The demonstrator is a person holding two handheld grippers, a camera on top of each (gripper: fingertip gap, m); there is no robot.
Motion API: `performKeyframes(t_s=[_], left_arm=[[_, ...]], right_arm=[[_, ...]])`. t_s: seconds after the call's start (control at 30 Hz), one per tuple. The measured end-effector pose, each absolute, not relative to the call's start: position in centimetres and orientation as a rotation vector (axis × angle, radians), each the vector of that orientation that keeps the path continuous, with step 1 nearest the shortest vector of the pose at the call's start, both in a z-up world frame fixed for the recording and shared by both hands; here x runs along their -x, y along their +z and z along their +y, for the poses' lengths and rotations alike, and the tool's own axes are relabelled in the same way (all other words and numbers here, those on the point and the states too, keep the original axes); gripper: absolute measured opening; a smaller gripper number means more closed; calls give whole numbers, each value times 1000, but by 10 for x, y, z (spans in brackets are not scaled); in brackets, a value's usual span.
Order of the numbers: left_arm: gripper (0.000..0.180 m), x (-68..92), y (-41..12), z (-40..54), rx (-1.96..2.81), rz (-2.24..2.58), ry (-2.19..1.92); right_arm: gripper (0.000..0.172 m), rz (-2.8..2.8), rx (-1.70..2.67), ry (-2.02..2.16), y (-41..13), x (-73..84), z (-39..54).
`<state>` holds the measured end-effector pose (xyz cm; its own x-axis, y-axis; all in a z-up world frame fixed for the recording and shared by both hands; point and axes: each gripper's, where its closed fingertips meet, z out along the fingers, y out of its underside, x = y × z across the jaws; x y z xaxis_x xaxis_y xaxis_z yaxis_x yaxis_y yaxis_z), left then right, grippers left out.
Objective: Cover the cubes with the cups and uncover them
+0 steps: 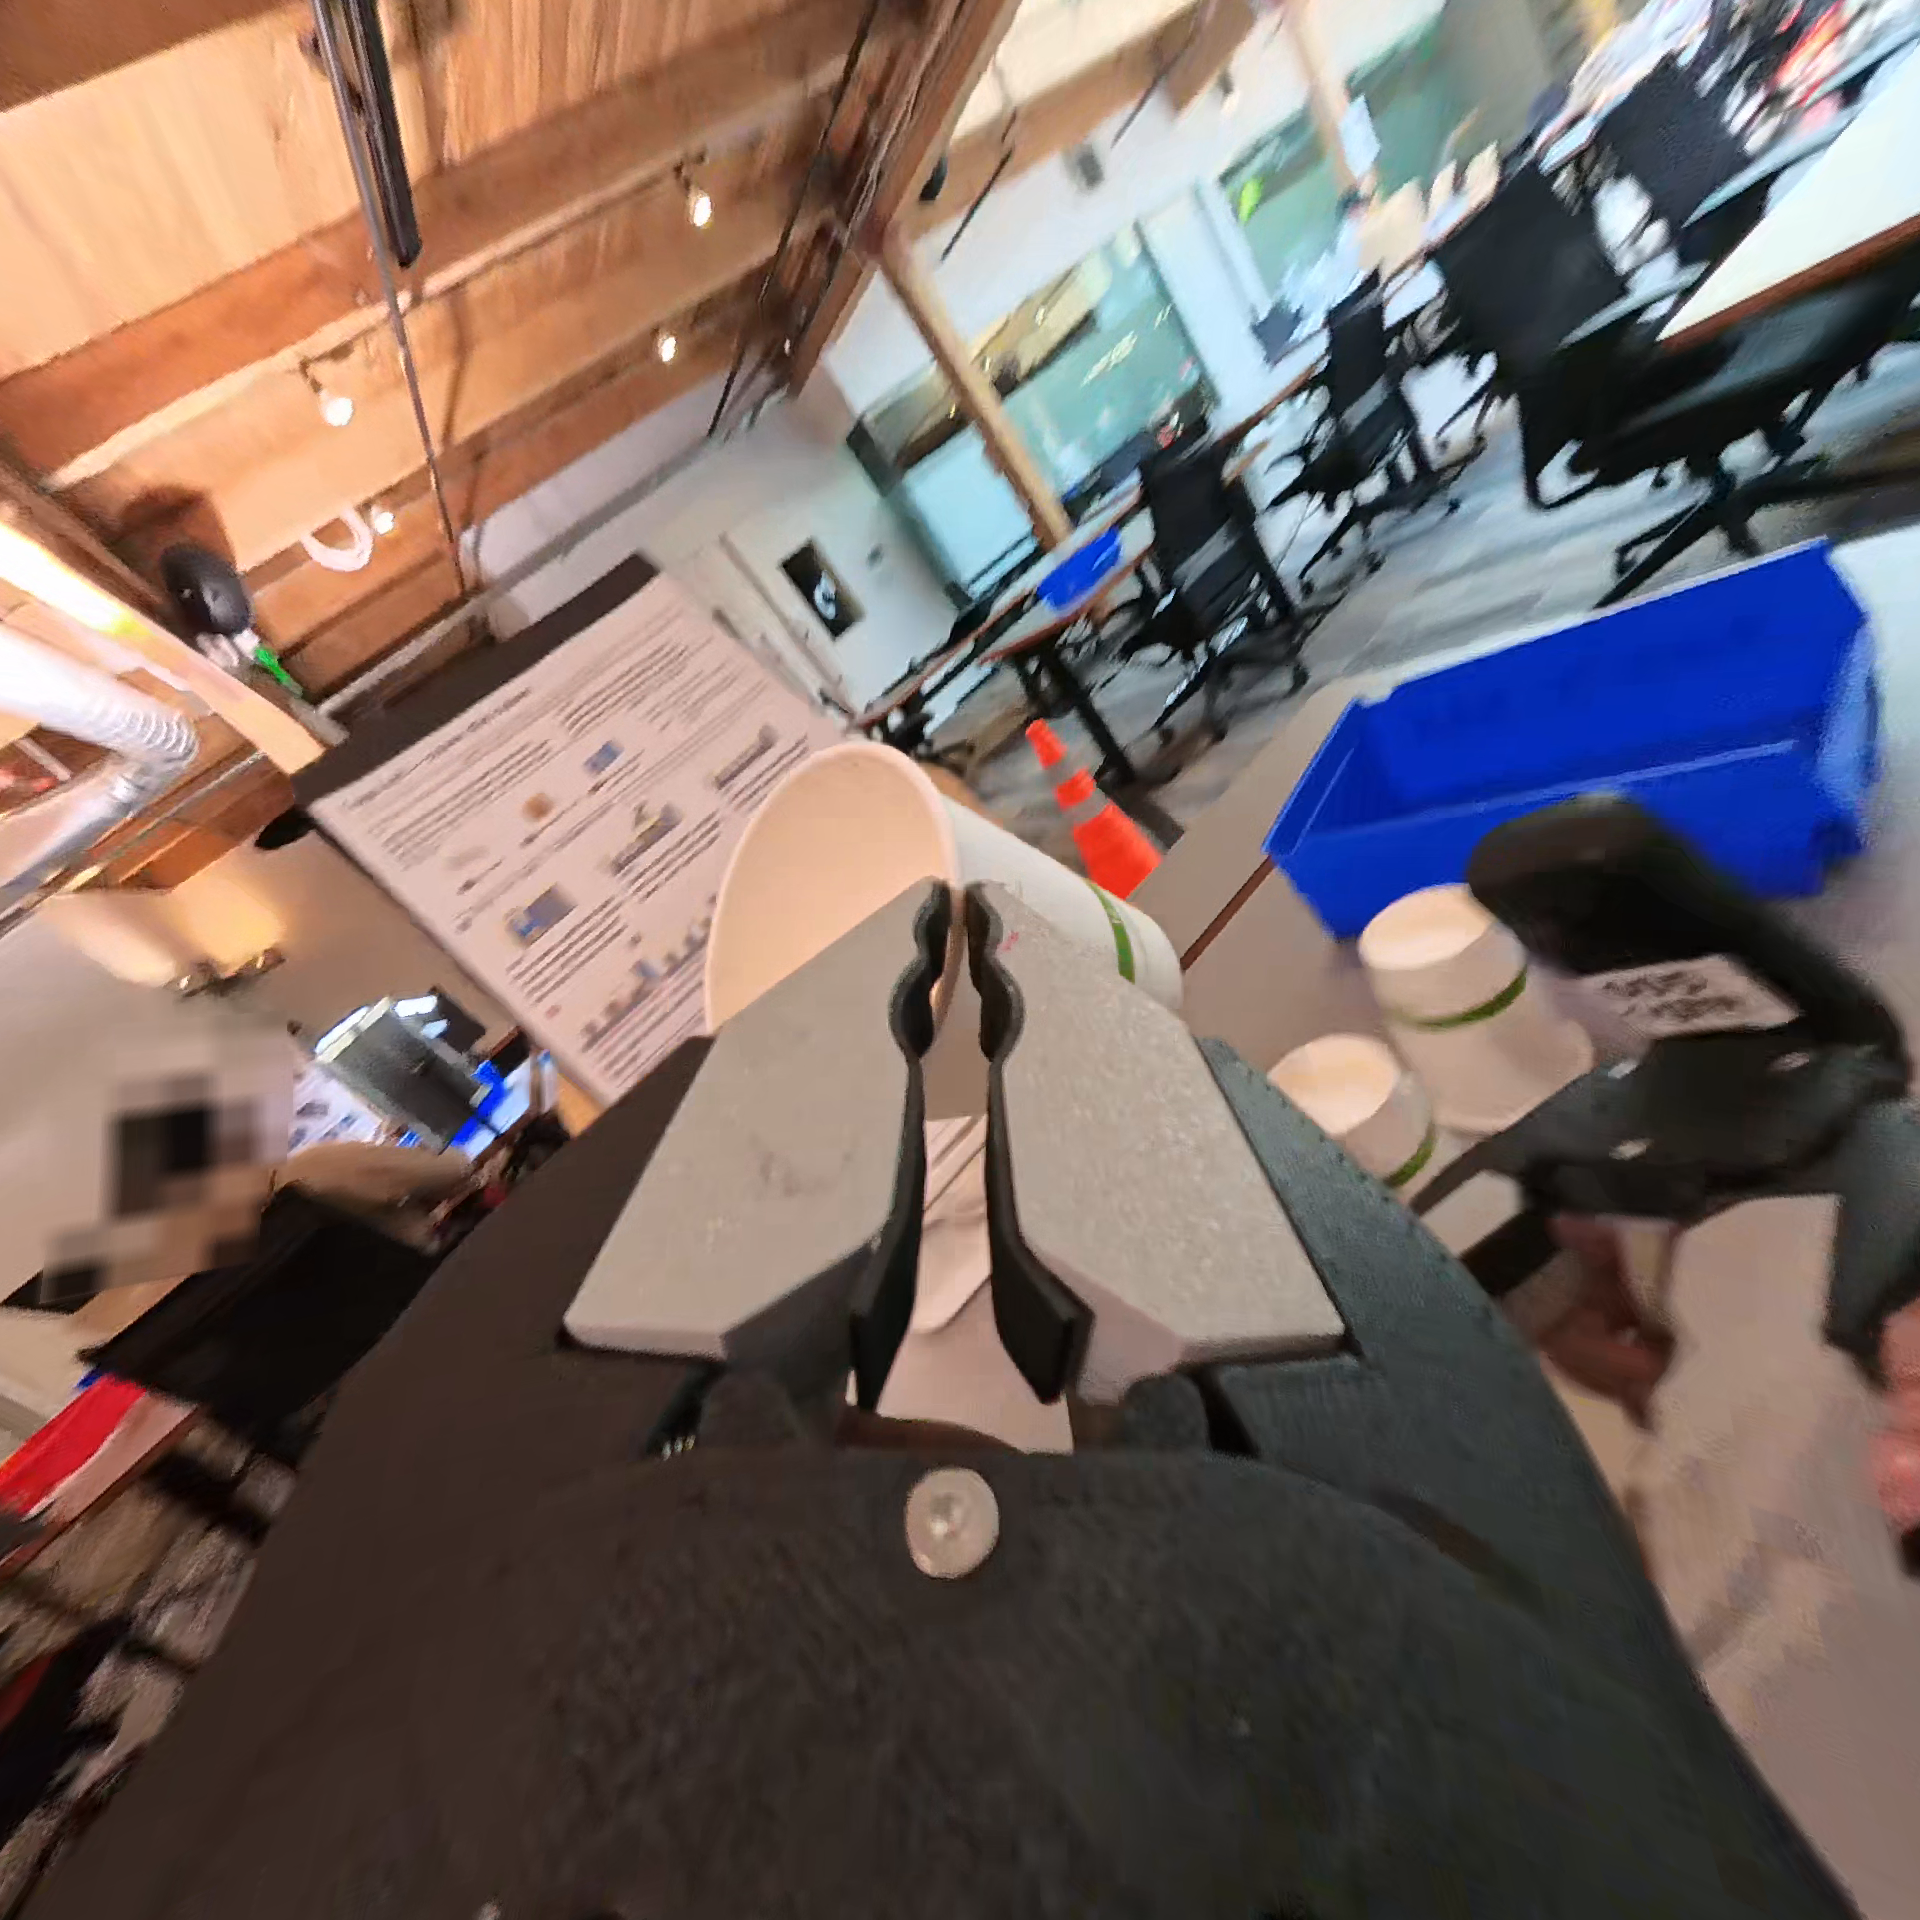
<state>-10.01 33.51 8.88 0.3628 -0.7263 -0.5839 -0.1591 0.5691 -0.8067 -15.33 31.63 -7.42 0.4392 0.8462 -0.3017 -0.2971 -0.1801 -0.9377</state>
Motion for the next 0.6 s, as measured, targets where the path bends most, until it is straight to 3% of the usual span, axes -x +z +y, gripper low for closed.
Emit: performKeyframes(t_s=[0.2, 0.4, 0.6], left_arm=[[1, 67, 63, 288, 861, 1079, -578], [1, 62, 0, 281, 966, 1025, -743], [1, 53, -57, 283, 1064, 1153, -810]], right_arm=[[86, -144, 1089, 1448, -24, 84, 323], [80, 19, 962, 1531, -15, 37, 326], [90, 54, 1034, 1436, -26, 35, 338]])
